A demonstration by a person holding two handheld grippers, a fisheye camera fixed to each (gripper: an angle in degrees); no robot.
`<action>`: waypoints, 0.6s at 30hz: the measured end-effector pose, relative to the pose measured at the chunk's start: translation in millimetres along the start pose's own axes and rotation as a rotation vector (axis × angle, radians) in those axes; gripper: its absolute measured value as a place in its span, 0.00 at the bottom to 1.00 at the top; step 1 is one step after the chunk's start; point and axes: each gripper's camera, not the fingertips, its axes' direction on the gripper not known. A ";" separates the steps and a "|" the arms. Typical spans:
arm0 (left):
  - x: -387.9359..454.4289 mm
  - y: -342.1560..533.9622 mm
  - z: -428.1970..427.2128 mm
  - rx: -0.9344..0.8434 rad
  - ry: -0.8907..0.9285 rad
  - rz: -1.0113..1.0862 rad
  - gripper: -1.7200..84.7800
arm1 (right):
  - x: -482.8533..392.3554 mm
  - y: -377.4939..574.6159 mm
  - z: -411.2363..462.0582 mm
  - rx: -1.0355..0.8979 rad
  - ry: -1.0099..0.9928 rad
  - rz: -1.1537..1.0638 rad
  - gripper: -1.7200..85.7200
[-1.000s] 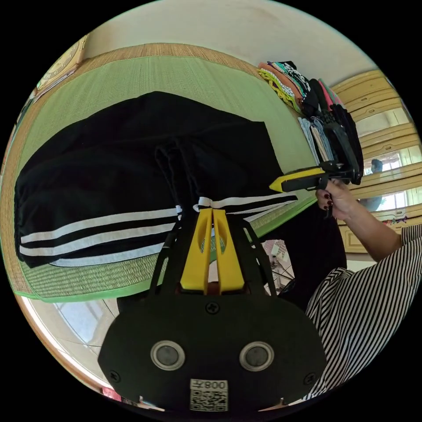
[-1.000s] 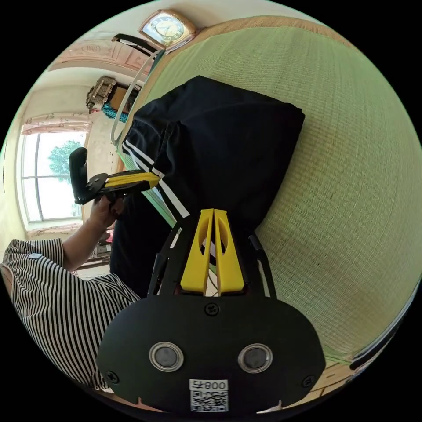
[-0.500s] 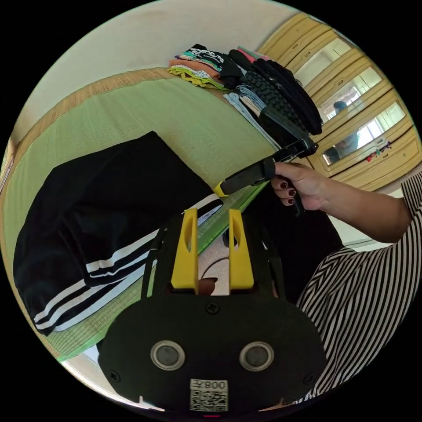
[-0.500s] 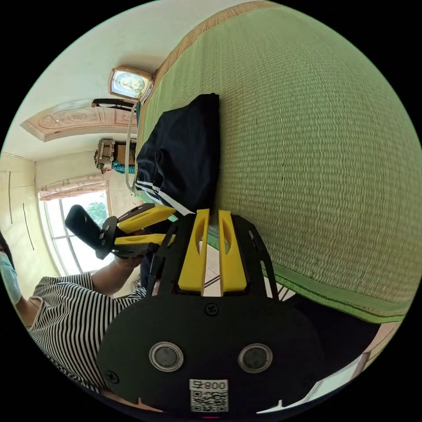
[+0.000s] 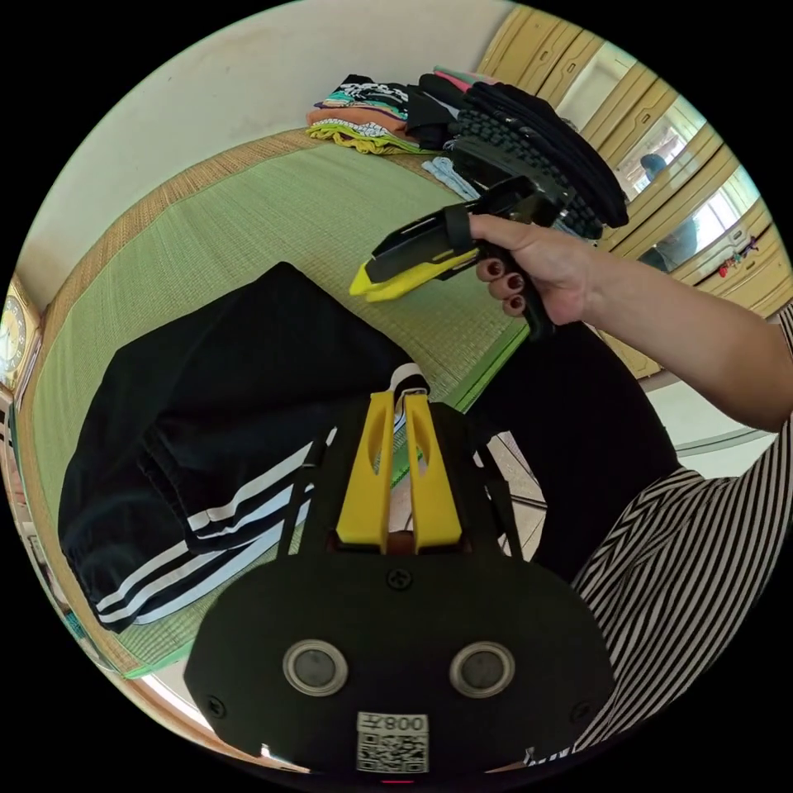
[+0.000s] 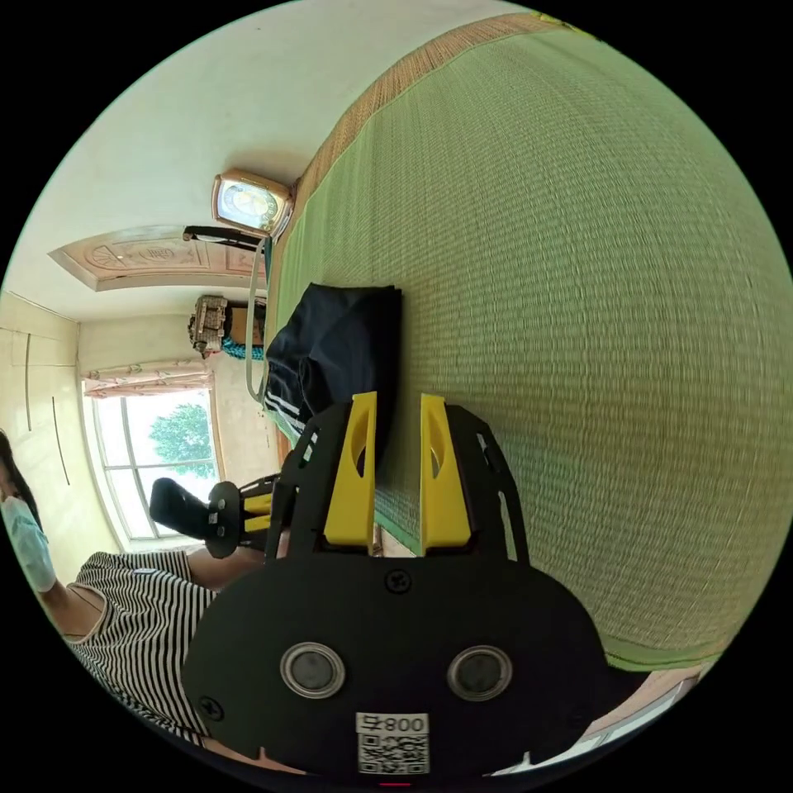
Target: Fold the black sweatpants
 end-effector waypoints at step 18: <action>15.7 42.4 -43.4 0.092 0.023 -0.009 0.05 | 22.4 -33.8 -27.9 0.022 -0.220 0.053 0.11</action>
